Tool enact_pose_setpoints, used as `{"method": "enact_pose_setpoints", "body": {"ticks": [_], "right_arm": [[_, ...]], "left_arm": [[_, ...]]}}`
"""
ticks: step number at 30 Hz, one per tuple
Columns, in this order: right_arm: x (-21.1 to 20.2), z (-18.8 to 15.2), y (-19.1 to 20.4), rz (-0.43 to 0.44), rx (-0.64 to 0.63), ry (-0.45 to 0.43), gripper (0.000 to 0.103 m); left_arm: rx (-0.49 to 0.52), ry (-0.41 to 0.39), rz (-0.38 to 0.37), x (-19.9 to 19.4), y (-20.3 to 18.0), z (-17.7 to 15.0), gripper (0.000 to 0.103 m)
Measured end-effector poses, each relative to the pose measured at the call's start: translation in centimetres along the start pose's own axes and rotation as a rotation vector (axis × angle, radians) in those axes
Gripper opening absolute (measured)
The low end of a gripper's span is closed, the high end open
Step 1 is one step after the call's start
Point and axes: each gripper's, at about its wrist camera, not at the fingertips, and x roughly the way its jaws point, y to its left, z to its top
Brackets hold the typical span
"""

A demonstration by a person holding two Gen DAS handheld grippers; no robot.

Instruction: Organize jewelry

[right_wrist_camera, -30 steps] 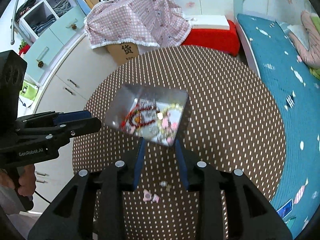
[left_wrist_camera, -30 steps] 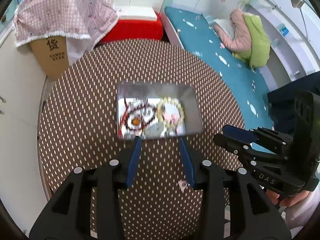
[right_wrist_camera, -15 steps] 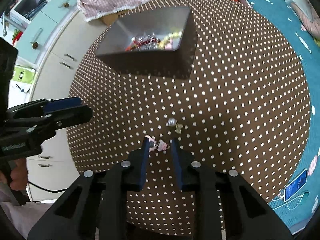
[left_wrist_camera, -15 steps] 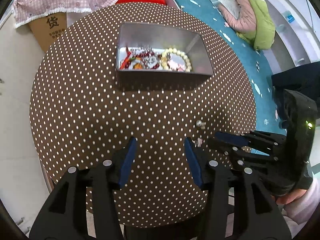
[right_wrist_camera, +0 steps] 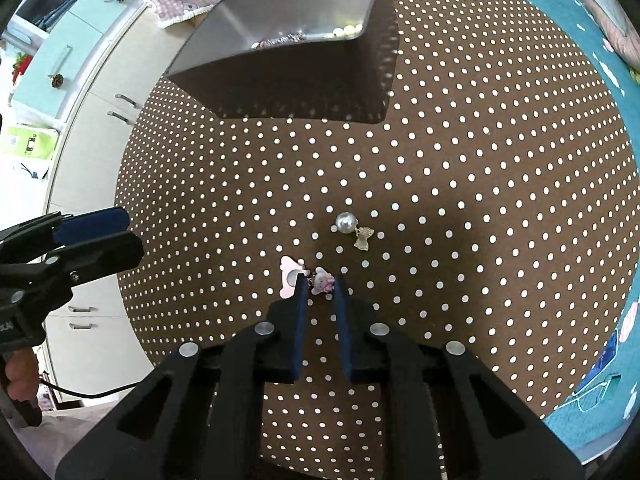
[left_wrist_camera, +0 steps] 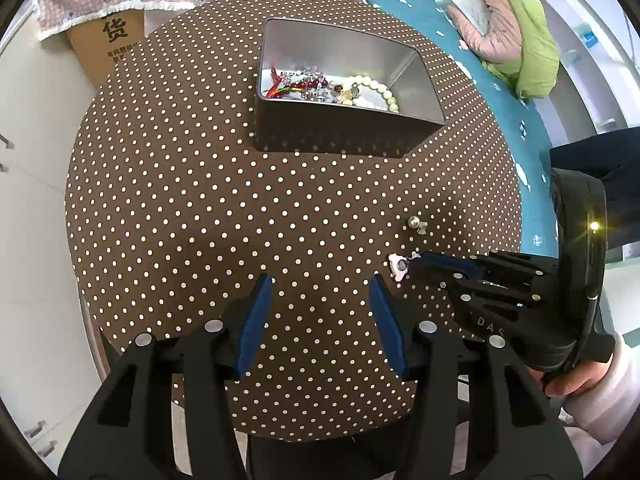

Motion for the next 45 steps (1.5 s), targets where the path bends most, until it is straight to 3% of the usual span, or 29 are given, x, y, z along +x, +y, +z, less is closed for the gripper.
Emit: {"method": "enact_pose_setpoints", "body": {"ticks": [12,27,40,45], "right_arm": [[0.3,-0.1,-0.4,0.001,-0.023,-0.010,0.010],[-4.8,-0.1,-5.0,-0.048,0.075,-0.107,0.010],[-6.6,-0.2,-8.9,-0.071,0.162,-0.131,0.010],[-6.4,0.0,-9.2,-0.066,0.167,-0.124,0.010]], "left_arm": [[0.024,0.021,-0.020,1.1,-1.0,0.8,0.054],[0.143,0.049,-0.115,5.5,-6.4,4.4,0.053],[0.195,0.108,-0.125,10.6,-8.8,6.5,0.016],[0.202,0.109,-0.119,11.1,-9.2,6.9,0.015]]}}
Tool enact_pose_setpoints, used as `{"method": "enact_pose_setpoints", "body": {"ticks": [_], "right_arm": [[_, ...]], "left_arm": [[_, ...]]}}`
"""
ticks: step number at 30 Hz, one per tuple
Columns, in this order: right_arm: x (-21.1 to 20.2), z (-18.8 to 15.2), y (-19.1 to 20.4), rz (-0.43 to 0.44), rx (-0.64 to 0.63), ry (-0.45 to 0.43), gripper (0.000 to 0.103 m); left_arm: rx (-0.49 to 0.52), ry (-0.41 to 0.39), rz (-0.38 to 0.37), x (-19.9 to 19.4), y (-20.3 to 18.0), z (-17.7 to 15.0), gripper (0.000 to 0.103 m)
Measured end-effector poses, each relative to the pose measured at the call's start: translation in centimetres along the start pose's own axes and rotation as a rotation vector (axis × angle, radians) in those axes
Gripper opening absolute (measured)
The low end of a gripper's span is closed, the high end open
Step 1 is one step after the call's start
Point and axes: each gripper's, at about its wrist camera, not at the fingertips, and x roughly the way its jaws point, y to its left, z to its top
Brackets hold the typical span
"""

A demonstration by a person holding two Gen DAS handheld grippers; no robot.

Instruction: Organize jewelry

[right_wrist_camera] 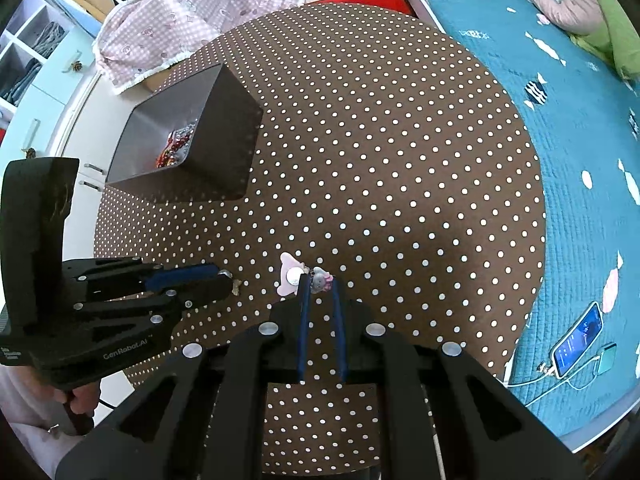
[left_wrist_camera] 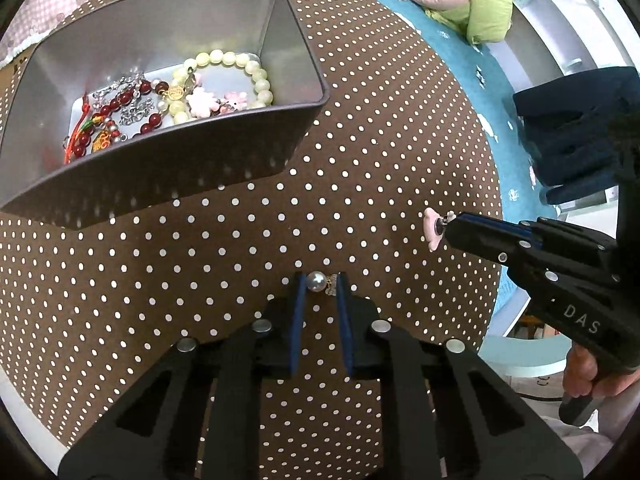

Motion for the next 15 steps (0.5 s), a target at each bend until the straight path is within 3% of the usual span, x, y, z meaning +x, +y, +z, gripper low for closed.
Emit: {"method": "enact_pose_setpoints", "body": {"ticks": [6,15], "right_arm": [[-0.1,0.6,0.2,0.014,-0.010,-0.004,0.010],[-1.6,2.8,2.1,0.032,-0.060,-0.051,0.010]], "left_arm": [[-0.010,-0.006,0.007,-0.2,0.0,-0.1,0.009],[-0.030,-0.071,0.004,-2.8,0.3,0.2,0.009]]}}
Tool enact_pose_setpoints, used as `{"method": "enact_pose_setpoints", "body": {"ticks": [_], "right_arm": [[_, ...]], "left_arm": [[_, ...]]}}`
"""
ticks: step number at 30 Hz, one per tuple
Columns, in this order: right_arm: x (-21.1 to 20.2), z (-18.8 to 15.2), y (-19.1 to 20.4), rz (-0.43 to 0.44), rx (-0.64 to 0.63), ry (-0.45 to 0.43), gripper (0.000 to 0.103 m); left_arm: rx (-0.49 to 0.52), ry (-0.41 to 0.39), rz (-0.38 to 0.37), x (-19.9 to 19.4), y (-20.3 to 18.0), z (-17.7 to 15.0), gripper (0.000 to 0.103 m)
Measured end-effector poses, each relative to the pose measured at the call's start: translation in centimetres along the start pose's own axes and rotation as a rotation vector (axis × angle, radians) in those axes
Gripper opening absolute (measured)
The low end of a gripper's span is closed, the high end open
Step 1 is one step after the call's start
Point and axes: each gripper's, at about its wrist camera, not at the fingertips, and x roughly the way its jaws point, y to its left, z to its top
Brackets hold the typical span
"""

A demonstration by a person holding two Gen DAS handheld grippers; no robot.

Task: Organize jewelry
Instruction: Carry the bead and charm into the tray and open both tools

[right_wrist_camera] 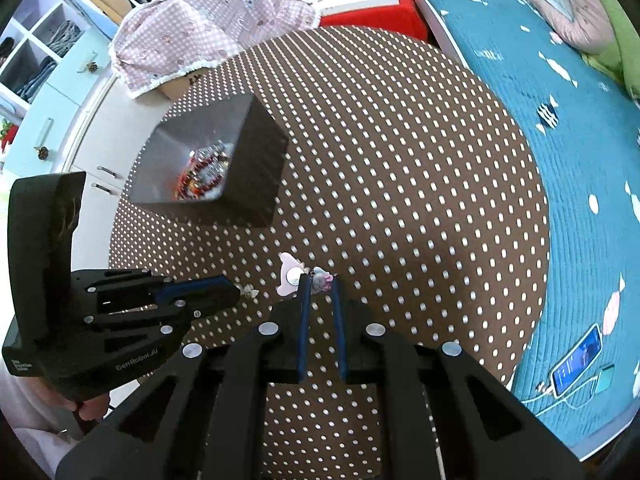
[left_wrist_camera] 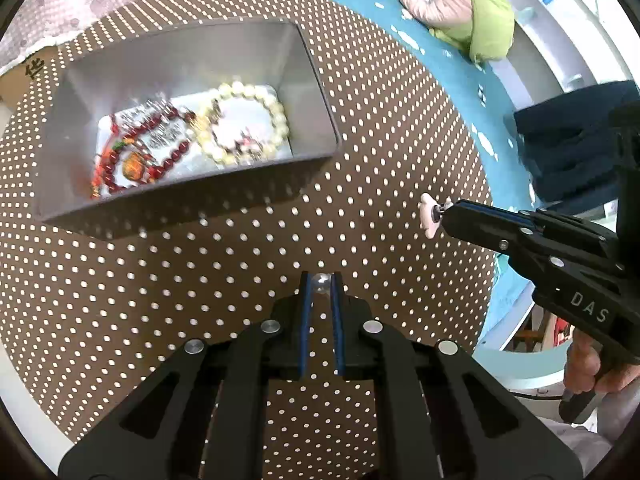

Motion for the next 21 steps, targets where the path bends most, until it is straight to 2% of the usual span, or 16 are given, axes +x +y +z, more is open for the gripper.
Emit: {"method": "enact_pose_setpoints", "body": {"ticks": [8,13,20,21], "right_arm": [[-0.9,2.8,2.7,0.032,-0.072,-0.054,0.010],[-0.7,4.9,5.3,0.069,-0.137,-0.077,0.010],[0.5,6.0,7.9,0.096,-0.221,-0.064,0.012],[0.7,6.1,8.1,0.100,-0.227,-0.056,0.013]], "left_arm": [[-0.020,-0.137,0.023,-5.2,0.8,1.0,0.009],[-0.081,-0.211,0.050,-7.9,2.6,1.5,0.009],[-0.130,-0.250,0.097,-10.2,5.3,1.9,0.010],[-0.133,-0.246,0.097,-10.3,5.5,2.0,0.014]]}}
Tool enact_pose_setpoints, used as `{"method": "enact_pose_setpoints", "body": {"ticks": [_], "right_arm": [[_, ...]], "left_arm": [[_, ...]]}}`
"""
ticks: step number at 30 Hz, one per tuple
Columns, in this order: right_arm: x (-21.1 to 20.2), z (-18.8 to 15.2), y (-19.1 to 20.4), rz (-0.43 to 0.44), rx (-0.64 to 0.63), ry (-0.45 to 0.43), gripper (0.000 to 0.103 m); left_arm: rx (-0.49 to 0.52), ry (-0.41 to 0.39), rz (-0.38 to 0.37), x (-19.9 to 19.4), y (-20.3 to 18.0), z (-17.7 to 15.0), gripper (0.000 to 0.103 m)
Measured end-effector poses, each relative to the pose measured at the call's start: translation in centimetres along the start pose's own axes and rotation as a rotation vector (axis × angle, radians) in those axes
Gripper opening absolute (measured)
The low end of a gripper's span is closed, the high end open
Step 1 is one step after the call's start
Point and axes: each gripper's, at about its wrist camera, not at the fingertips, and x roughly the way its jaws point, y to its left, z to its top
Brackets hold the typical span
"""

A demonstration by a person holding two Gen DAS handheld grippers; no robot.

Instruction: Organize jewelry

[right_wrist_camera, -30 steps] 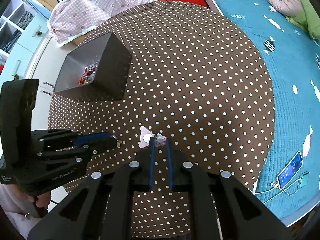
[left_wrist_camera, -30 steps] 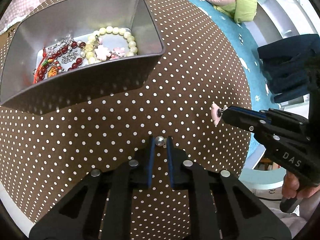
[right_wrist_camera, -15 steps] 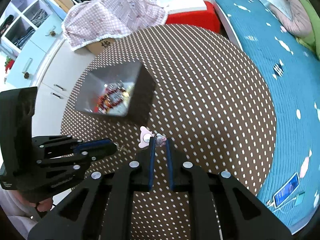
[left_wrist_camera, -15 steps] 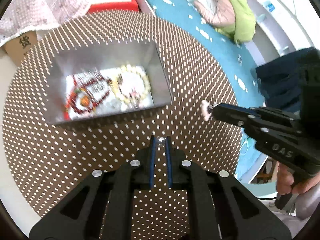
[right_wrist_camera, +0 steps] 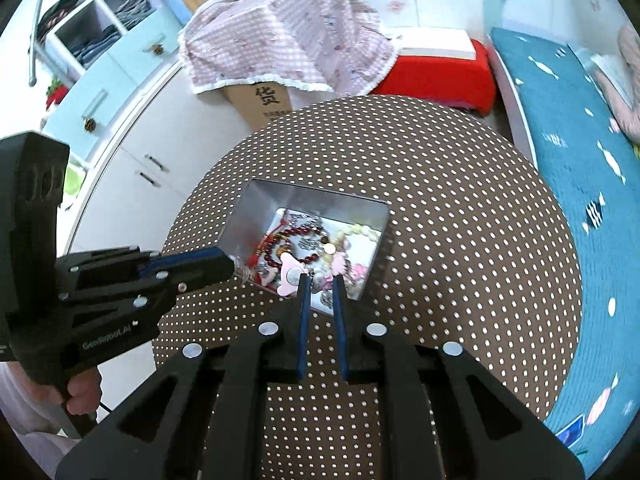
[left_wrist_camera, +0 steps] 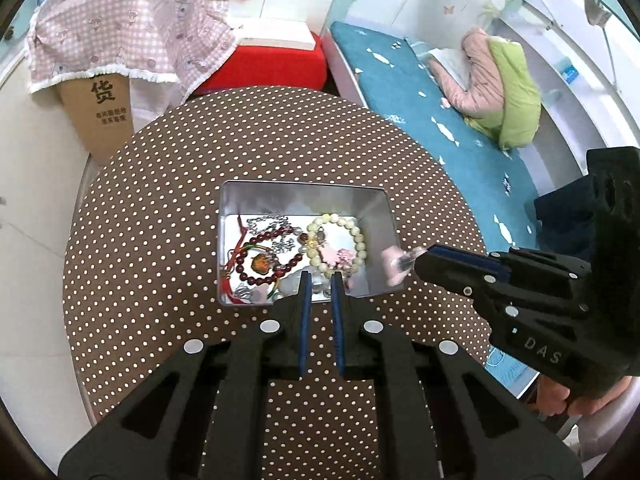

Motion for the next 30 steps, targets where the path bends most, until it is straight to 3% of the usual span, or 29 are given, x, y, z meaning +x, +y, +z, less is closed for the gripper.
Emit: {"method": "enact_pose_setpoints", "body": {"ticks": [3,9,12,16,20,22,30], "right_arm": [[0.3,0.1,-0.1,0.000,-0.001,0.012,0.013],[-0.4,-0.3,-0.2,-0.019,0.022,0.012,0.015],[-1.3,-0.5,0.2,-0.027,0.036,-0.009,0.018],[-3.1,-1.2,0.9,-0.054,0.049,-0.058,0.038],[-5.1,-2.0,1.8,-0.077,0.066,-0.112,0.050],[-6.4,-2.6,2.3,-0.088,0.083,-0.146,0.061],[-11.4,-5.2,5.4,-0.136,0.122,-0.281,0.084]], "left_arm": [[-0.006,0.005,0.020,-0.1,0.4,0.1,0.028],[-0.007,0.005,0.033,-0.6,0.7,0.1,0.030],[0.001,-0.004,0.038,-1.3,0.7,0.0,0.038],[0.029,-0.037,0.051,-3.0,0.1,-0.2,0.050],[0.058,-0.074,0.067,-5.0,-0.5,-0.7,0.055],[0.079,-0.099,0.076,-6.4,-0.9,-1.2,0.059],[0.147,-0.214,0.122,-12.5,-2.7,-3.3,0.072]]}}
